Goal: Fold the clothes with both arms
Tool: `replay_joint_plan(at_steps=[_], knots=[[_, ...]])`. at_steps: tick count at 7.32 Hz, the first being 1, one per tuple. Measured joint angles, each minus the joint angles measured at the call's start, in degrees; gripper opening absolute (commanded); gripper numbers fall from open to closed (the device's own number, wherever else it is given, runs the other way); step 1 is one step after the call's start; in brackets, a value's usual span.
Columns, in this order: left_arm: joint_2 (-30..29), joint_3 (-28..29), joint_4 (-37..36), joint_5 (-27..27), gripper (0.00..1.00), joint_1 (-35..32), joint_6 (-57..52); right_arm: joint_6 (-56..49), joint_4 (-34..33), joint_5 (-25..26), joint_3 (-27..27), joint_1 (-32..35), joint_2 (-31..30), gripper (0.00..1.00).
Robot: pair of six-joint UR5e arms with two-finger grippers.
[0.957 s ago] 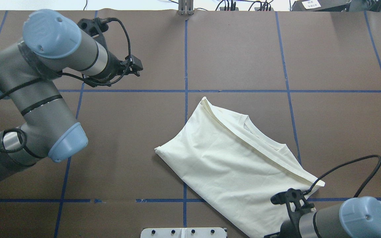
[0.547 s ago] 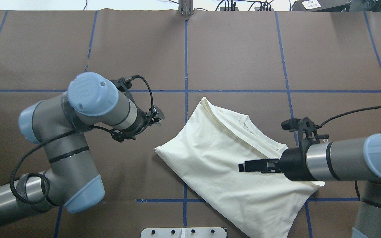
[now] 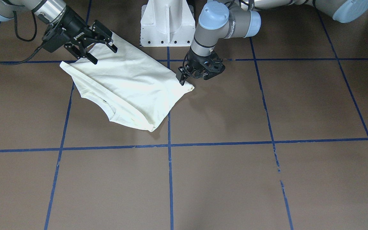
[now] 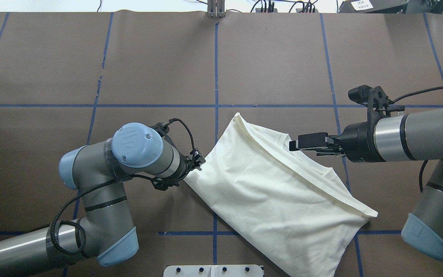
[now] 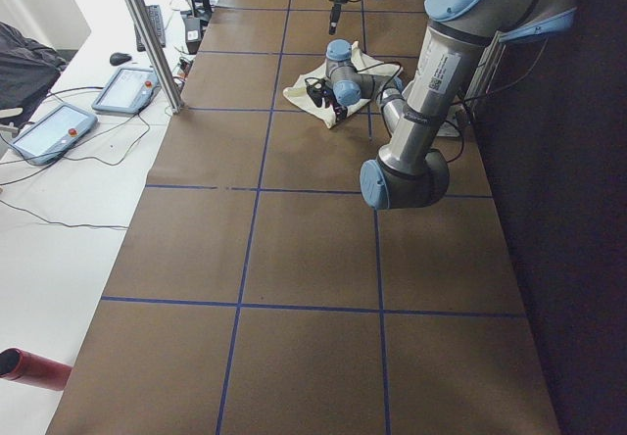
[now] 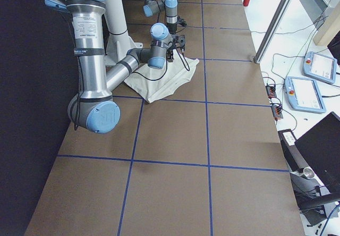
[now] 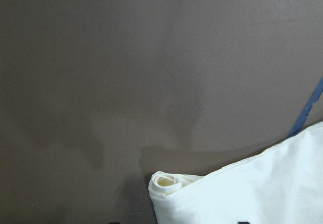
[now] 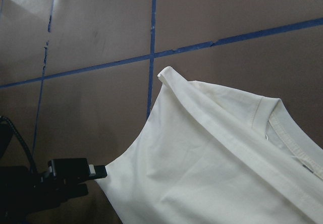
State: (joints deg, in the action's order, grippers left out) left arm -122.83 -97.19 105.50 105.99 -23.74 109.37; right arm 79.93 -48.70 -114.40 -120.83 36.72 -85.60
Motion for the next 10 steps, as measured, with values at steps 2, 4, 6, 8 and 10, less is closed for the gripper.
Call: replay_joint_plan(at_steps=[2,4,6,8,10], knots=[[-0.5,2.9,3.1,-0.5,0.00,0.1,0.2,0.0,0.0,-0.1,0.3,0.5,0.0,1.00],[-0.5,3.0,3.8,-0.5,0.00,0.0,-0.2,0.0,0.0,0.0,0.3,0.6,0.1,1.00],[-0.7,3.1,3.8,-0.5,0.00,-2.0,-1.4,0.0,0.0,0.3,0.3,0.6,-0.1,1.00],[-2.9,7.0,4.3,-0.5,0.00,-7.2,-6.8,0.0,0.0,0.4,0.3,0.7,-0.2,1.00],[-9.2,19.5,9.4,-0.6,0.00,-13.1,-13.0,0.1,0.1,0.6,0.7,0.7,-0.3,1.00]])
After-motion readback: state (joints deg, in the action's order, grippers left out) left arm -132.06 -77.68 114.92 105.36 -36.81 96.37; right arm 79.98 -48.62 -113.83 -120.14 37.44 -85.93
